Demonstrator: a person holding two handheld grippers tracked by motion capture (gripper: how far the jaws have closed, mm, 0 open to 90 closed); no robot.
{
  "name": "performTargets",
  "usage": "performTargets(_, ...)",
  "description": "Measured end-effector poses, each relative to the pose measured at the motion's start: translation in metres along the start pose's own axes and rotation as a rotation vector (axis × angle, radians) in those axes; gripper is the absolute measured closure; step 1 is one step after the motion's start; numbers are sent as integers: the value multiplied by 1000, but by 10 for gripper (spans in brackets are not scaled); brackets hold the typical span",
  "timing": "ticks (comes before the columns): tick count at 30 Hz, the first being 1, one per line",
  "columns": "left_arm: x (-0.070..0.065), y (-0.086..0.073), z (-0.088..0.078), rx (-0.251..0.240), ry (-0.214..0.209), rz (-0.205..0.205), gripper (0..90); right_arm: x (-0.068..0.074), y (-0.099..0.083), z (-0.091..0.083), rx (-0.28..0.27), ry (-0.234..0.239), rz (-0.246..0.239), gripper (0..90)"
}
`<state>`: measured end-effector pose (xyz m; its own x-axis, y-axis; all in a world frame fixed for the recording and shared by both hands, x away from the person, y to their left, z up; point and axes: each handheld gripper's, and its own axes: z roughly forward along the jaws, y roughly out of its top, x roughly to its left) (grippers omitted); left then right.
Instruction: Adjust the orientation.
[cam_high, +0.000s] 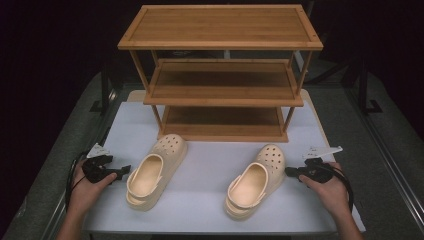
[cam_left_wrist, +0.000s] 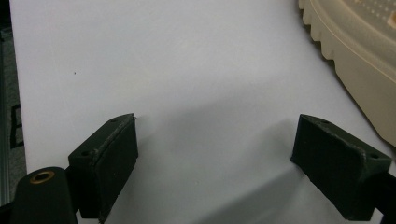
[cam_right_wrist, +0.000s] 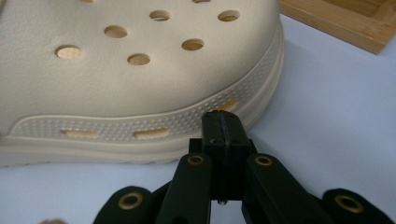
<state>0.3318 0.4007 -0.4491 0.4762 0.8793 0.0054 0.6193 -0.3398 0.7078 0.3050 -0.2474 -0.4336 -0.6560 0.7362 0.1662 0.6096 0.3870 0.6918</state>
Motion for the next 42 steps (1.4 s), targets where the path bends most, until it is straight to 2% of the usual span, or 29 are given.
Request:
performTargets(21, 0, 0, 0, 0, -1, 0, 135, 9, 40, 39, 23, 45, -47, 900)
performTargets(42, 0, 0, 0, 1, -1, 1, 135, 16, 65, 64, 50, 65, -89, 899)
